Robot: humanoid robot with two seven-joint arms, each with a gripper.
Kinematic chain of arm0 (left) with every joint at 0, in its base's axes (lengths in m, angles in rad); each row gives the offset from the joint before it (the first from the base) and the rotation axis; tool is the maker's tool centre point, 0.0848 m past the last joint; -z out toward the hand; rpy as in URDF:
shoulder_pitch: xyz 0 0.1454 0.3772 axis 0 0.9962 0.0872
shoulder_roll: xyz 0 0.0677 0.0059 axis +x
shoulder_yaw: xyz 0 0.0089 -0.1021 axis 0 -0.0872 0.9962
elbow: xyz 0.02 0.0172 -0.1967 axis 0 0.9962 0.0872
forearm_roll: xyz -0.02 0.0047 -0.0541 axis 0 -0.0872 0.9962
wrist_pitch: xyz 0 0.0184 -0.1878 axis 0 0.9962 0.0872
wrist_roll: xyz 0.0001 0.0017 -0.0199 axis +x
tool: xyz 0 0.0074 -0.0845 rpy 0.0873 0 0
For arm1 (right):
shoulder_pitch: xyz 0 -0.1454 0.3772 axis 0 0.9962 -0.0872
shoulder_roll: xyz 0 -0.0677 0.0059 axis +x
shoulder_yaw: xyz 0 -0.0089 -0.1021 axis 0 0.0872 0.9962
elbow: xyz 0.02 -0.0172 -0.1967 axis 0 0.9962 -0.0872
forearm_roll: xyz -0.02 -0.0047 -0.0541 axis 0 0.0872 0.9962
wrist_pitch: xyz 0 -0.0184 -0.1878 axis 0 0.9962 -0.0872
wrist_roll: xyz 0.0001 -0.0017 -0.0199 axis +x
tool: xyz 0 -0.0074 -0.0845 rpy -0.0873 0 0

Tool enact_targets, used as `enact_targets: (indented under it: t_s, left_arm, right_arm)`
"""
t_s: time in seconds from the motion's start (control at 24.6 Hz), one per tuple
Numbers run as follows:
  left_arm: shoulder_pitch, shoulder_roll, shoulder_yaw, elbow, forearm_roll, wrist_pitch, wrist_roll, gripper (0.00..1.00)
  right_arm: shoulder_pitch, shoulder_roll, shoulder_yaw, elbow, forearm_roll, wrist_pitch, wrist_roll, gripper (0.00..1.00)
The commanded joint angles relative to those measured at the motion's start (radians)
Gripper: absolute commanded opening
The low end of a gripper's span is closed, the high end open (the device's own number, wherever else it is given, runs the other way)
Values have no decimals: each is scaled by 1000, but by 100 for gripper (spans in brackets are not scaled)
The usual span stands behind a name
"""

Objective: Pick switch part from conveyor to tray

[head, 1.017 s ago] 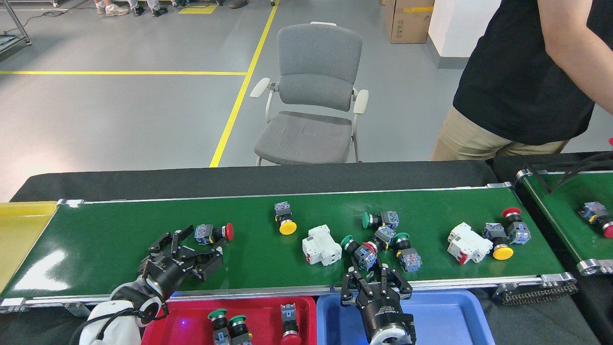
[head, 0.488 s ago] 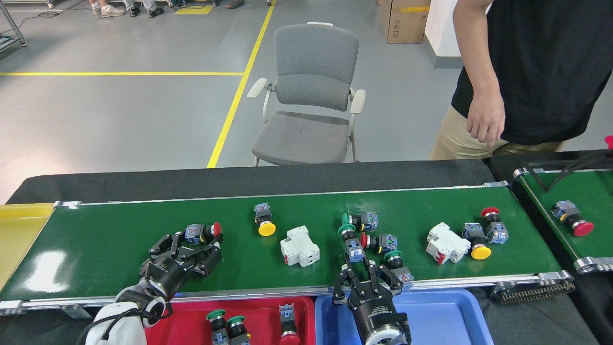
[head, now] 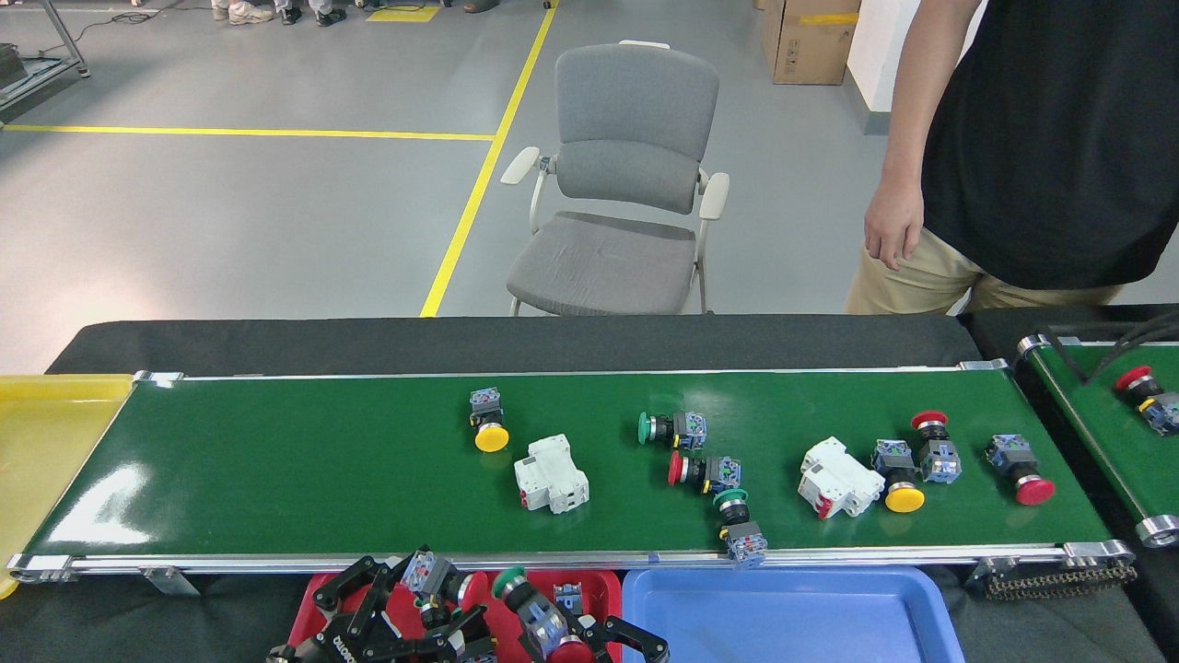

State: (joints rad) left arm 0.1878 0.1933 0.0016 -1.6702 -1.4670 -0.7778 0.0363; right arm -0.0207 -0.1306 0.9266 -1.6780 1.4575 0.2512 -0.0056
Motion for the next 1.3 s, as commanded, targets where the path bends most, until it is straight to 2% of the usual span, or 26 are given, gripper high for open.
enact_targets:
  t_s: [0.0, 0.12, 0.2, 0.28, 0.41, 0.49, 0.57, 0.73, 0.98, 1.06, 1.26]
  left_arm:
    - [13, 6, 15, -16, 0, -8, 5, 100]
    - [55, 8, 55, -16, 2, -8, 7, 100]
    - [67, -3, 113, -11, 0, -8, 7, 100]
    - [76, -32, 187, -10, 0, 6, 7, 100]
    - [81, -107, 316, -13, -1, 137, 7, 100]
    - [79, -113, 365, -8, -3, 206, 5, 100]
    - [87, -112, 376, -5, -4, 227, 5, 100]
    - [65, -107, 370, 4, -15, 232, 4, 100]
    - [-191, -117, 359, 224, -199, 284, -6, 100]
    - [-275, -112, 341, 300, -222, 284, -6, 100]
    - [-402, -103, 272, 432, -225, 331, -7, 100]
  right_arm:
    - [10, 0, 4, -19, 3, -3, -20, 99]
    - [13, -14, -48, -34, -2, 16, -39, 99]
    - [47, -17, -196, -34, -6, 56, -97, 99]
    - [117, -9, -333, -37, -13, 77, -123, 99]
    - [222, 3, -534, -39, -69, 79, -191, 99]
    - [289, 16, -634, -37, -129, 72, -225, 99]
    - [321, 22, -658, -34, -146, 77, -229, 99]
    - [308, 48, -660, -28, -146, 79, -202, 99]
    - [222, 34, -626, -8, -134, 37, -67, 99]
    - [182, 13, -608, 6, -134, -10, -39, 99]
    - [94, 16, -582, 70, -134, -127, 29, 99]
